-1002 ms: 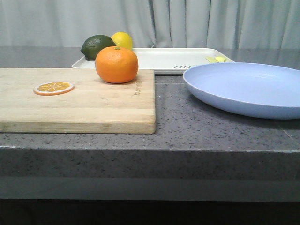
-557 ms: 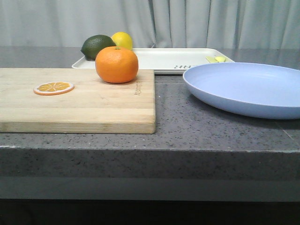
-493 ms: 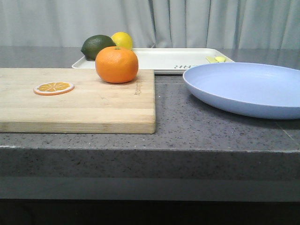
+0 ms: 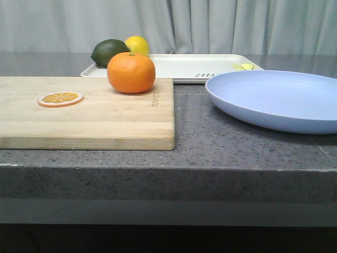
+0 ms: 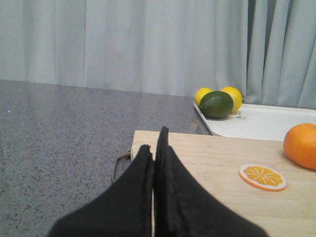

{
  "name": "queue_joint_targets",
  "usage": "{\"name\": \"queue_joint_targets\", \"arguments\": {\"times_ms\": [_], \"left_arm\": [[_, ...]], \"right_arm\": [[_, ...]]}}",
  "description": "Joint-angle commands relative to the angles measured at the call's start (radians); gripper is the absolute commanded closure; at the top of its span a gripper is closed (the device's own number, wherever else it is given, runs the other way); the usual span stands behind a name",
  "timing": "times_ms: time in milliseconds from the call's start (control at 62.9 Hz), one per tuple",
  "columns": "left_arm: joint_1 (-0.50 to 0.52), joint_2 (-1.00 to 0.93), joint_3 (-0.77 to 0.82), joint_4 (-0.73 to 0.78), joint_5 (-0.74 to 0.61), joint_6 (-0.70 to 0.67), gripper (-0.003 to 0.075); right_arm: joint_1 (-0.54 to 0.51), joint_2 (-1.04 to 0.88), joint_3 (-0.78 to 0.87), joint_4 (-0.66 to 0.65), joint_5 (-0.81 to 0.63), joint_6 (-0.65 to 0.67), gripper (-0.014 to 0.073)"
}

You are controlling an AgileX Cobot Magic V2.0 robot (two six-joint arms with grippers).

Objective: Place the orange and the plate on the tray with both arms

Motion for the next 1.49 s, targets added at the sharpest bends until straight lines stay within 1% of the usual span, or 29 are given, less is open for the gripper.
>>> {"name": "queue_joint_targets", "arguments": {"times_ms": [0, 64, 159, 286, 382, 525, 652, 716, 795, 875, 1018, 1352, 1383, 1431, 1479], "left_arm": [[0.004, -0.019, -0.002, -0.009, -0.095, -0.008, 0.0740], [0.004, -0.017, -0.043, -0.009, -0.076, -0.008, 0.0740], [0.004, -0.013, -0.140, -0.009, -0.005, -0.008, 0.0740], [0.004, 0.019, -0.318, -0.009, 0.119, -0.008, 0.0740], [0.004, 0.082, -0.456, -0.009, 0.219, -0.008, 0.0740], [0.004, 0.196, -0.642, -0.009, 0.392, -0.008, 0.0740], [0.004, 0.294, -0.749, -0.009, 0.536, -0.004, 0.0740], [0.004, 0.336, -0.773, -0.009, 0.581, -0.004, 0.0740], [0.004, 0.372, -0.774, -0.026, 0.583, -0.004, 0.0740], [0.004, 0.397, -0.772, -0.062, 0.585, -0.004, 0.0740], [0.004, 0.423, -0.770, -0.063, 0.590, -0.004, 0.0740], [0.004, 0.445, -0.770, -0.053, 0.616, -0.004, 0.0739], [0.004, 0.445, -0.770, -0.053, 0.620, -0.004, 0.0738], [0.004, 0.445, -0.770, -0.053, 0.627, -0.004, 0.0724], [0.004, 0.445, -0.770, -0.053, 0.633, -0.004, 0.0687]], "right_arm": [[0.000, -0.017, -0.043, 0.004, -0.091, -0.005, 0.0659], [0.000, -0.017, -0.077, 0.004, -0.058, -0.005, 0.0659], [0.000, -0.017, -0.150, 0.003, 0.015, -0.005, 0.0659], [0.000, -0.015, -0.270, -0.023, 0.115, -0.005, 0.0659], [0.000, 0.008, -0.384, -0.067, 0.200, -0.006, 0.0659], [0.000, 0.097, -0.545, -0.102, 0.341, -0.006, 0.0659], [0.000, 0.201, -0.652, -0.102, 0.456, -0.006, 0.0659], [0.000, 0.254, -0.698, -0.102, 0.529, -0.006, 0.0659], [0.000, 0.311, -0.719, -0.102, 0.576, -0.006, 0.0659], [0.000, 0.352, -0.715, -0.102, 0.593, -0.006, 0.0659], [0.000, 0.408, -0.712, -0.102, 0.619, -0.006, 0.0659], [0.000, 0.439, -0.711, -0.102, 0.697, -0.006, 0.0654], [0.000, 0.439, -0.711, -0.102, 0.707, -0.007, 0.0642], [0.000, 0.439, -0.711, -0.102, 0.723, -0.007, 0.0596], [0.000, 0.439, -0.711, -0.102, 0.739, -0.007, 0.0521]]}}
